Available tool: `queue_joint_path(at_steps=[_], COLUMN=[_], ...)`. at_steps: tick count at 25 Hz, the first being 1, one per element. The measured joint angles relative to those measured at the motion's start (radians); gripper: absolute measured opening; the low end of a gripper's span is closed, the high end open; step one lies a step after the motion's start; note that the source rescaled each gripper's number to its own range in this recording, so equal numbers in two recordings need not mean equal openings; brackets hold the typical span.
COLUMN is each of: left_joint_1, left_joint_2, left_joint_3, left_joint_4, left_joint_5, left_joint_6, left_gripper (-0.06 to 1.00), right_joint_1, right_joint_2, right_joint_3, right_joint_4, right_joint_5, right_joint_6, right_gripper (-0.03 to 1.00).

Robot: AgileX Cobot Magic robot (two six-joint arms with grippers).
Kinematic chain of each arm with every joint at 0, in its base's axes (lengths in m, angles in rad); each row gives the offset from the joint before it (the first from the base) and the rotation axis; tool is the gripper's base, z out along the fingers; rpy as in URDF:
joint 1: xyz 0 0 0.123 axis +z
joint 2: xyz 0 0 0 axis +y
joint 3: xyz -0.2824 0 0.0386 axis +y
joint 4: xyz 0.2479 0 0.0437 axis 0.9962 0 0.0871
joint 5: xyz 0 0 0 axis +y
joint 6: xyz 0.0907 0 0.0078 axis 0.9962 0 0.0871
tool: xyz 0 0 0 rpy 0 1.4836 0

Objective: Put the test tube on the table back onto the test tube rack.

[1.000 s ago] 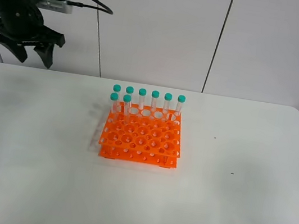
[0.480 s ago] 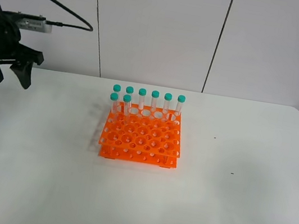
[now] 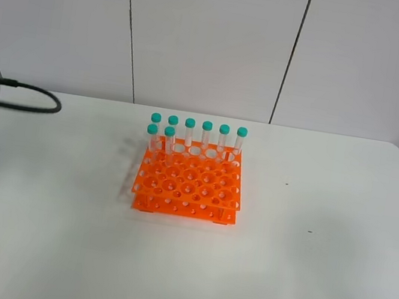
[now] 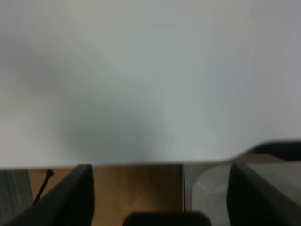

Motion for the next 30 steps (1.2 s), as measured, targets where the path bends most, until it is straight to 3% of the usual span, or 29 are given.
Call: queue_joint_path(at_steps=[7,14,30], left_joint_1=[0.0,0.0,0.0], left_joint_2=[-0.436,-0.772,-0.949], left_joint_3=[0.233,0.344,0.347], left_joint_4=[0.0,0.0,0.0], left_joint_5=[-0.026,-0.108,-0.119], left_joint_6=[-0.041,-0.062,-0.067], left_gripper=[0.89,0.89,0.89], right_joint_1=[0.0,0.0,0.0], right_joint_2=[0.0,0.0,0.0], right_joint_3=[0.0,0.0,0.0], right_joint_4=[0.0,0.0,0.0], right_joint_5=[0.0,0.0,0.0], right_joint_6=[0.0,0.0,0.0], right_gripper=[1.0,1.0,1.0])
